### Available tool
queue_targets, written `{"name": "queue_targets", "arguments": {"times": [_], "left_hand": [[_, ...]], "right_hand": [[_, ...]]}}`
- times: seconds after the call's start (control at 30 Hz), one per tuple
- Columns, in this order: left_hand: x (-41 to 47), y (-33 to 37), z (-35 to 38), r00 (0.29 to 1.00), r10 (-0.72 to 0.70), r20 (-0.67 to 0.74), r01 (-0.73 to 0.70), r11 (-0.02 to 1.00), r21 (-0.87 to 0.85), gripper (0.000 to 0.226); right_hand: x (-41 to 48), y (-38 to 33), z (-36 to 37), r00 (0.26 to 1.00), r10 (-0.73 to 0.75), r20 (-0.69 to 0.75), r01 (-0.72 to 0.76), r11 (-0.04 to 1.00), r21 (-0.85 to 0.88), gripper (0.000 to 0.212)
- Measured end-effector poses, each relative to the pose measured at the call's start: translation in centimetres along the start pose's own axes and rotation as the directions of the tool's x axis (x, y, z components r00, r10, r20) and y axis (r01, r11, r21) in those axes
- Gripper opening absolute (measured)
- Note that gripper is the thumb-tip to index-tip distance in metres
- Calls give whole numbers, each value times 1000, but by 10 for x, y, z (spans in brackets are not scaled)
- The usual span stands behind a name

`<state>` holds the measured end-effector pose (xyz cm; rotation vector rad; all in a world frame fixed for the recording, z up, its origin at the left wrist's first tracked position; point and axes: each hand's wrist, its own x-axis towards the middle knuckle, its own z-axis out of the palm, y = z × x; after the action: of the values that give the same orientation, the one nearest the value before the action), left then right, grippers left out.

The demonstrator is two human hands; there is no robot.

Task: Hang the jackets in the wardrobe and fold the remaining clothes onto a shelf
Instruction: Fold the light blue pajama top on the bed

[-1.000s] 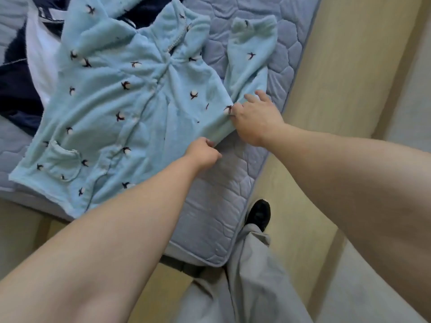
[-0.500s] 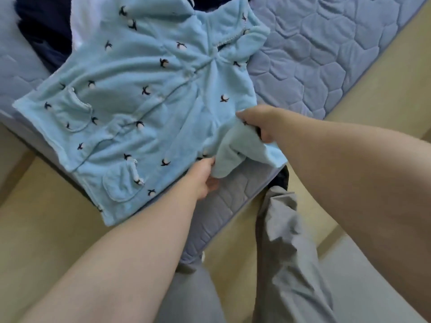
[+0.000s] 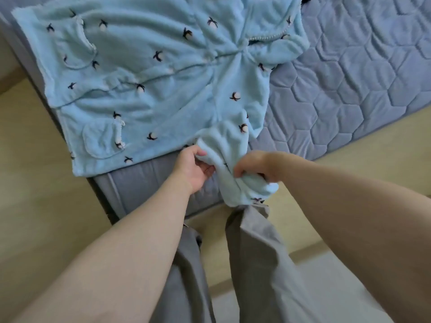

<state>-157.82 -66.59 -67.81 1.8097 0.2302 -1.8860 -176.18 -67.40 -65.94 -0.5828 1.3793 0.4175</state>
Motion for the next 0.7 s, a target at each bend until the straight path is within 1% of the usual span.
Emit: {"name": "queue_targets", "arguments": {"times": [0.03,0.07,0.1,0.13,0.17,0.2,0.23,0.27,0.3,0.33,0.37,0.43,0.47,0.5,0.53,0.57,0.6,0.63,0.67,0.7], "left_hand": [[-4,-4,-2,996,80,-49,-67,971,232,45],[-6,-7,-7,973,219,-69,-157,852,499,58],[-7,-11,-15,932,361,12,-250,620,744,70],[-7,-15,-23,890,424,169,-325,329,887,76],[-6,-18,-30,859,402,316,-366,50,929,76],[-6,-19,-36,851,326,412,-379,-162,911,73],[-6,-21,-40,853,232,467,-393,-304,868,71],[-5,-23,-45,864,119,489,-406,-411,816,71],[-5,-24,-49,868,26,496,-422,-489,764,75],[-7,-25,-53,866,-31,499,-434,-543,719,83],[-8,-27,-58,858,-54,511,-447,-568,691,89],[-12,-30,-62,859,-78,507,-458,-562,689,93],[-12,-33,-64,869,-83,488,-453,-532,715,94],[-11,-37,-68,893,-100,438,-438,-417,796,93],[-9,-42,-70,909,-103,404,-417,-225,881,79],[-6,-45,-74,925,-69,373,-377,-72,923,50],[-4,-45,-74,951,-57,305,-304,25,952,26],[0,-46,-78,974,-49,223,-213,158,964,29],[2,-45,-85,993,-42,110,-92,315,945,35],[3,-43,-91,999,-19,36,-23,467,884,34]], "right_hand": [[-7,1,0,992,61,108,-73,991,110,49],[-14,1,2,973,97,210,-135,975,177,51],[-21,1,4,942,109,316,-179,963,201,49],[-27,0,6,904,113,413,-208,959,192,43],[-31,0,7,852,96,514,-207,965,163,37],[-34,0,9,801,67,595,-195,969,154,35],[-37,1,11,761,23,648,-175,969,172,37],[-39,2,13,744,-29,667,-157,964,217,38],[-39,3,15,751,-78,656,-139,952,272,37],[-39,3,18,779,-110,617,-133,933,334,33],[-39,2,22,818,-128,561,-133,907,400,25],[-37,-2,30,918,-152,365,-65,852,519,6],[-35,-4,32,952,-165,257,-4,835,550,10],[-32,-7,33,968,-184,168,56,818,573,15],[-29,-11,32,973,-211,96,113,793,598,16],[-27,-17,31,968,-248,50,161,757,634,14],[-28,-24,31,958,-283,36,185,714,676,11],[-28,-33,31,951,-305,57,172,672,721,12],[-30,-44,32,937,-333,109,136,633,762,19],[-29,-54,33,909,-385,162,111,596,796,29]]}}
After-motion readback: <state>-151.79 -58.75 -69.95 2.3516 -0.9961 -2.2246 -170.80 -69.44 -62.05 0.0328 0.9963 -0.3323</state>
